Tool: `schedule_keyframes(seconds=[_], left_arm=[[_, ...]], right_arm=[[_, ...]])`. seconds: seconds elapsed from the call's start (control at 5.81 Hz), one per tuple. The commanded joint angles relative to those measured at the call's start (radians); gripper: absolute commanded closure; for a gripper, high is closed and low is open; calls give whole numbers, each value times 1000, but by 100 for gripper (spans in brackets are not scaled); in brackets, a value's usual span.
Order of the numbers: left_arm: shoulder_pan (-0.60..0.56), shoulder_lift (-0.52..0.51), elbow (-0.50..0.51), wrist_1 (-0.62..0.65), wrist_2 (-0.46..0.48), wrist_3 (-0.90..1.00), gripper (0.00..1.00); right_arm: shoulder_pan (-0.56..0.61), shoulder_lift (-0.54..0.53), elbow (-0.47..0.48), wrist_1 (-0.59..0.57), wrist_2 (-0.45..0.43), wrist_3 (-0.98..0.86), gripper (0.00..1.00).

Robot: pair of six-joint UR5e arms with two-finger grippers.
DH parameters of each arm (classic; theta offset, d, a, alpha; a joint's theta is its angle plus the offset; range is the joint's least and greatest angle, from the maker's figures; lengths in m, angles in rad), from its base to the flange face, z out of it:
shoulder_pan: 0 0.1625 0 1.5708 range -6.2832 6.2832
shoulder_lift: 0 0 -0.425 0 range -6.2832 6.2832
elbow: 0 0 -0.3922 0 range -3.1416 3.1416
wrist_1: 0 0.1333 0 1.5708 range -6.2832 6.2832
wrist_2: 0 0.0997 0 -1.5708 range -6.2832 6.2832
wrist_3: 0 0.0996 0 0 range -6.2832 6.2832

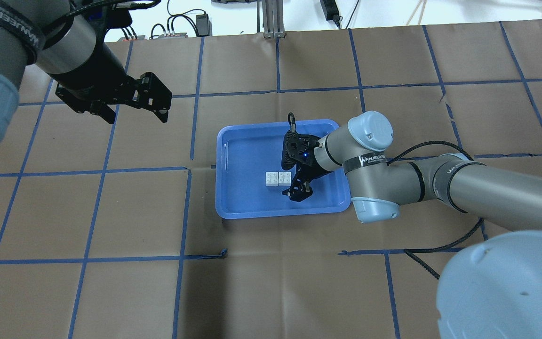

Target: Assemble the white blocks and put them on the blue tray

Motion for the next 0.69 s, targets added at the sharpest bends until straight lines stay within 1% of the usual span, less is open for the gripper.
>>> schedule_keyframes(seconds=[0.0, 0.17, 0.34, 0.52], left_arm=[[-1, 0, 1, 0, 2, 0, 1], [-1, 0, 1, 0, 3, -2, 1], [-1, 2, 1, 0, 6, -2, 1], [0, -3, 16, -3, 44, -8, 1]], right_arm=[[-3, -27, -30, 12, -10, 49, 0], [-8, -56, -71, 96, -16, 59, 0], [-17, -111, -116, 233, -20, 59, 0], [-31, -168, -166, 406, -47, 61, 0]])
